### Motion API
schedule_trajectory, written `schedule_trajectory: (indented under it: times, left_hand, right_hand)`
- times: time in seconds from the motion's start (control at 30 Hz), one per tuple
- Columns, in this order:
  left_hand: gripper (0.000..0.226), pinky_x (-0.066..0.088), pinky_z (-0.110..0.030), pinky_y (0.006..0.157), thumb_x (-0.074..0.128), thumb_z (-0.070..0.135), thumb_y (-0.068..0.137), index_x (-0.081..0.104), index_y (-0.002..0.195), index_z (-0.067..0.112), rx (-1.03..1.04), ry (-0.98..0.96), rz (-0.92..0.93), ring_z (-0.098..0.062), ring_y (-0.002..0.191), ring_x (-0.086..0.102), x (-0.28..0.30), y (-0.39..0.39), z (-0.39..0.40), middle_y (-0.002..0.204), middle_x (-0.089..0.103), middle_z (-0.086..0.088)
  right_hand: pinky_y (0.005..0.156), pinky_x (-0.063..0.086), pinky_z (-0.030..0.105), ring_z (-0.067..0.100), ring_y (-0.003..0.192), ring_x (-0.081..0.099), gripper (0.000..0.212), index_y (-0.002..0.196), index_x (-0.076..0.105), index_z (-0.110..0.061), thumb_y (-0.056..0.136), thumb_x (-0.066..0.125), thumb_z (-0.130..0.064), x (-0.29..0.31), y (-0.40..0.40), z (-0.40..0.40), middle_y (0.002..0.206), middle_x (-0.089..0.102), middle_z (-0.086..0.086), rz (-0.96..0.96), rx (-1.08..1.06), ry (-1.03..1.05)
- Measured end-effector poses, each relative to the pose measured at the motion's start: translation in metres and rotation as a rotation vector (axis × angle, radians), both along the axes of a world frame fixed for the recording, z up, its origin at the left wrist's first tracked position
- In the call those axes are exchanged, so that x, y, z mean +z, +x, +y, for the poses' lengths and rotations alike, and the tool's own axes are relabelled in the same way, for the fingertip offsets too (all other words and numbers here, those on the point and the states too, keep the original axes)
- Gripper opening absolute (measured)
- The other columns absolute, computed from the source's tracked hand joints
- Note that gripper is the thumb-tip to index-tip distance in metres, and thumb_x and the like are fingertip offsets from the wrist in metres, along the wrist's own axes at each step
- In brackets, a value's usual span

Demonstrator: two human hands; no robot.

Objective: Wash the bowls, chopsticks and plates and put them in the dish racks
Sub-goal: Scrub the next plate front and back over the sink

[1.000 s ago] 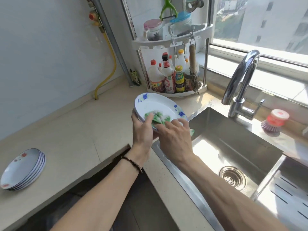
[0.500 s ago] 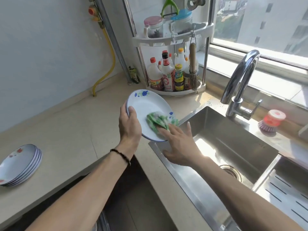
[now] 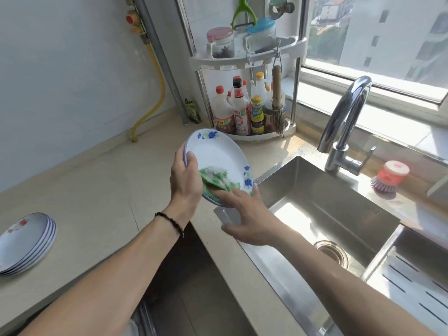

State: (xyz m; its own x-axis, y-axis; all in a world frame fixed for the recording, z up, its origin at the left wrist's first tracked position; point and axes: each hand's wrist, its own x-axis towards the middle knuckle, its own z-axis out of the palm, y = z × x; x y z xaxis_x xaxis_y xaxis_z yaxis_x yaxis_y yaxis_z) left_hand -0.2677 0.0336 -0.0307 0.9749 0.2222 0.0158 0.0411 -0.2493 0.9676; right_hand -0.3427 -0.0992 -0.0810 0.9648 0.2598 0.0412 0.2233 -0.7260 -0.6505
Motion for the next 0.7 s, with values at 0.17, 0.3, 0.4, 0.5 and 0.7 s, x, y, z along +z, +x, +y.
schedule_trajectory:
  times: [0.17, 0.3, 0.4, 0.5, 0.7]
  left_hand:
    - [0.051, 0.052, -0.048, 0.101, 0.035, 0.043, 0.097, 0.05, 0.143, 0.025, 0.056, -0.009, -0.006, -0.023, 0.118, 0.061, 0.001, 0.0, 0.001, 0.131, 0.062, -0.003]
    - [0.053, 0.053, -0.05, 0.1, 0.036, 0.046, 0.095, 0.048, 0.144, 0.029, 0.008, -0.017, 0.031, -0.022, 0.117, 0.062, 0.002, -0.002, 0.007, 0.131, 0.062, -0.001]
    - [0.04, 0.054, -0.053, 0.098, 0.034, 0.036, 0.106, 0.047, 0.144, 0.029, -0.016, -0.067, 0.044, -0.024, 0.116, 0.062, 0.007, -0.002, 0.009, 0.129, 0.063, -0.001]
    - [0.037, 0.055, -0.051, 0.096, 0.033, 0.031, 0.109, 0.051, 0.14, 0.025, -0.059, -0.085, 0.045, -0.022, 0.113, 0.064, 0.01, -0.003, 0.006, 0.126, 0.064, -0.002]
    - [0.055, 0.05, -0.048, 0.105, 0.039, 0.047, 0.091, 0.054, 0.139, 0.024, -0.158, -0.002, 0.021, -0.02, 0.121, 0.061, 0.006, -0.003, 0.007, 0.131, 0.064, -0.001]
  right_hand:
    - [0.124, -0.004, 0.052, 0.024, 0.138, 0.03, 0.083, 0.157, 0.022, -0.035, 0.087, 0.065, -0.037, 0.009, 0.0, 0.013, 0.137, 0.043, 0.005, 0.017, 0.01, -0.019]
    - [0.125, 0.01, 0.045, 0.028, 0.146, 0.028, 0.07, 0.153, 0.037, -0.032, 0.088, 0.061, -0.044, 0.009, 0.004, 0.001, 0.163, 0.019, 0.009, -0.001, 0.049, -0.055]
    - [0.115, 0.032, 0.042, 0.028, 0.147, 0.03, 0.067, 0.145, 0.043, -0.038, 0.085, 0.069, -0.049, 0.013, 0.006, -0.012, 0.168, 0.006, 0.002, -0.001, 0.0, 0.135]
    - [0.116, 0.027, 0.045, 0.021, 0.147, 0.03, 0.083, 0.152, 0.016, -0.045, 0.083, 0.056, -0.067, 0.018, 0.008, -0.003, 0.162, 0.028, -0.003, 0.003, -0.06, 0.281]
    - [0.124, -0.002, 0.04, 0.015, 0.153, -0.013, 0.098, 0.158, -0.006, -0.037, 0.086, 0.045, -0.079, 0.002, -0.007, 0.01, 0.165, -0.019, -0.014, -0.002, 0.116, -0.073]
